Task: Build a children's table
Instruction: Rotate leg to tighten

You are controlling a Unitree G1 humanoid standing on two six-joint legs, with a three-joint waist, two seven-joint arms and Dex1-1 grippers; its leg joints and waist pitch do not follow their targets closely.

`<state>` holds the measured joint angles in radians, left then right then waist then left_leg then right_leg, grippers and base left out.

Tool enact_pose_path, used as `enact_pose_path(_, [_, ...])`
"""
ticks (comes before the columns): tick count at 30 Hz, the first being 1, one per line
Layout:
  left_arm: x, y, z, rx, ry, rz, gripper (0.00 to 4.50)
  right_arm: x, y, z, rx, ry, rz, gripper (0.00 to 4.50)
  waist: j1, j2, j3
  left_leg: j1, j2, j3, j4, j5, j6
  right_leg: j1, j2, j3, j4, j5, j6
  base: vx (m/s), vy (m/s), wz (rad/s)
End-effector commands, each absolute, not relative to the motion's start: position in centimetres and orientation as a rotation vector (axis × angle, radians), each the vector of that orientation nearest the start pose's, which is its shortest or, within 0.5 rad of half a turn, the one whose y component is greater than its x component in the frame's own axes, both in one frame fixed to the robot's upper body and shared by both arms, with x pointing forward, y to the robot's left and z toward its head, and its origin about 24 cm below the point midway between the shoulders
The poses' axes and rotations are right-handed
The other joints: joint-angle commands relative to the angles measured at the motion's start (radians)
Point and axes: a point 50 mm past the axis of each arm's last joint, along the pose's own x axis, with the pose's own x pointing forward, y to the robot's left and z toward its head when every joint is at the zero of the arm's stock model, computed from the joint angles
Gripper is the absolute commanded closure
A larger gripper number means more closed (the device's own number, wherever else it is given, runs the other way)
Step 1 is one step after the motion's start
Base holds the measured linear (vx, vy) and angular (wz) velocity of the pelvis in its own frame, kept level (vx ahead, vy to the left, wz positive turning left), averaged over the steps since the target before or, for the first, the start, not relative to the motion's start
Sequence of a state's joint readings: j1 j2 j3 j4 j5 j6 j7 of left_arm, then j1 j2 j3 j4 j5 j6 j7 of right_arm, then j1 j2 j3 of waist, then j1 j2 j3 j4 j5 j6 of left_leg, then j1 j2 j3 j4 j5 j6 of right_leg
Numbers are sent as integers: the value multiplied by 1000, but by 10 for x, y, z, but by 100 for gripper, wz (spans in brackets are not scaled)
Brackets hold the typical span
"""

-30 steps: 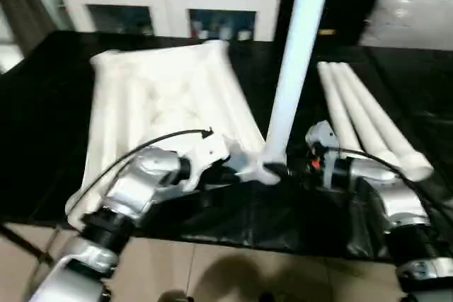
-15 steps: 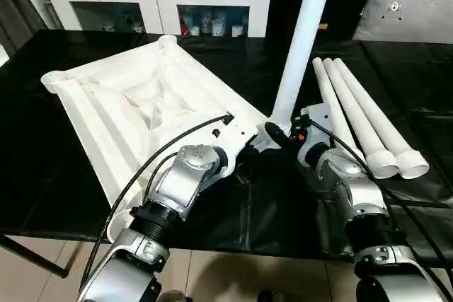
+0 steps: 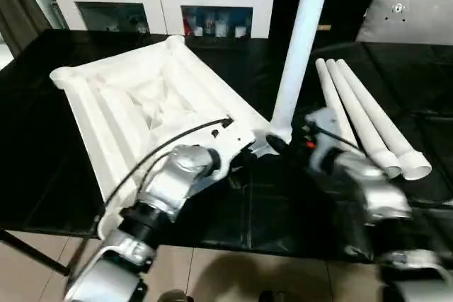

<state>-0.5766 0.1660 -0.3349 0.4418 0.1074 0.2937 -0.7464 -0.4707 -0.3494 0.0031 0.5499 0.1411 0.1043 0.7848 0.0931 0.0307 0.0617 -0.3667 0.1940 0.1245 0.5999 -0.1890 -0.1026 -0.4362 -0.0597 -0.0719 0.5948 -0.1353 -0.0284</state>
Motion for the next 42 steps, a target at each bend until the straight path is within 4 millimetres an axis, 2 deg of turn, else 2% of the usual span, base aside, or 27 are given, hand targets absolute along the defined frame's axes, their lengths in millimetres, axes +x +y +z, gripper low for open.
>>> enact_pose_path(1, [320,66,61,458,281,-1101,450,324,-185,63,-186,215,812,6,8,-14,-82,-10,4,25,-56,-150,105,86,-60,28,-83,-355,-142,0,0,0])
enact_pose_path(3, [319,68,61,472,272,-1136,450,323,-188,65,-211,215,833,6,9,-15,-80,-8,5,25,-57,-161,103,83,-59,28,-86,-383,-134,0,0,0])
enact_pose_path(4, [317,70,59,482,275,-1171,450,322,-192,67,-239,210,866,6,11,-13,-80,-8,4,24,-57,-163,101,82,-59,27,-86,-391,-132,0,0,0])
enact_pose_path(5, [312,76,59,520,273,-1278,450,319,-196,72,-255,208,942,6,12,-13,-80,-7,5,24,-58,-166,103,82,-59,27,-88,-399,-129,0,0,0])
enact_pose_path(6, [312,76,59,520,273,-1278,450,319,-196,72,-255,208,942,6,16,-13,-80,-6,7,23,-59,-176,105,81,-61,28,-88,-410,-128,0,0,0])
enact_pose_path(10, [305,87,59,577,294,-1421,450,312,-198,74,-291,230,1078,6,25,-11,-81,-4,13,24,-59,-175,105,78,-59,29,-80,-371,-149,0,0,0])
enact_pose_path(11, [304,89,59,581,297,-1442,450,311,-198,73,-290,248,1097,6,26,-10,-81,-3,15,24,-60,-177,102,76,-59,29,-79,-367,-152,0,0,0])
enact_pose_path(13, [303,93,60,587,302,-1477,450,308,-197,71,-295,270,1153,6,30,-14,-83,-4,17,25,-59,-163,100,80,-59,31,-71,-327,-169,0,0,0])
enact_pose_path(17, [301,95,60,589,305,-1510,450,306,-196,70,-286,283,1191,6,37,-13,-83,-5,17,26,-58,-154,98,80,-60,32,-69,-314,-175,0,0,0])
enact_pose_path(18, [298,95,61,583,301,-1555,450,304,-191,69,-254,285,1235,34,42,-14,-83,-5,16,26,-58,-152,97,81,-61,32,-71,-325,-171,0,0,0])
enact_pose_path(23, [294,94,61,575,301,-1592,450,302,-186,69,-229,282,1268,67,50,-12,-83,-3,19,26,-60,-157,87,78,-61,32,-71,-343,-164,0,0,0])
enact_pose_path(30, [294,94,60,577,301,-1610,450,300,-183,67,-218,293,1301,129,50,-13,-82,-4,16,26,-59,-153,82,78,-61,32,-73,-363,-149,0,0,0])
enact_pose_path(34, [293,94,60,573,302,-1611,450,298,-183,65,-217,309,1315,160,51,-12,-82,-5,17,26,-60,-143,85,78,-59,32,-70,-340,-153,0,0,0])
enact_pose_path(42, [293,95,59,565,304,-1606,450,295,-181,63,-204,315,1326,187,51,-12,-80,-4,16,26,-60,-158,81,78,-60,31,-75,-375,-141,0,0,0])
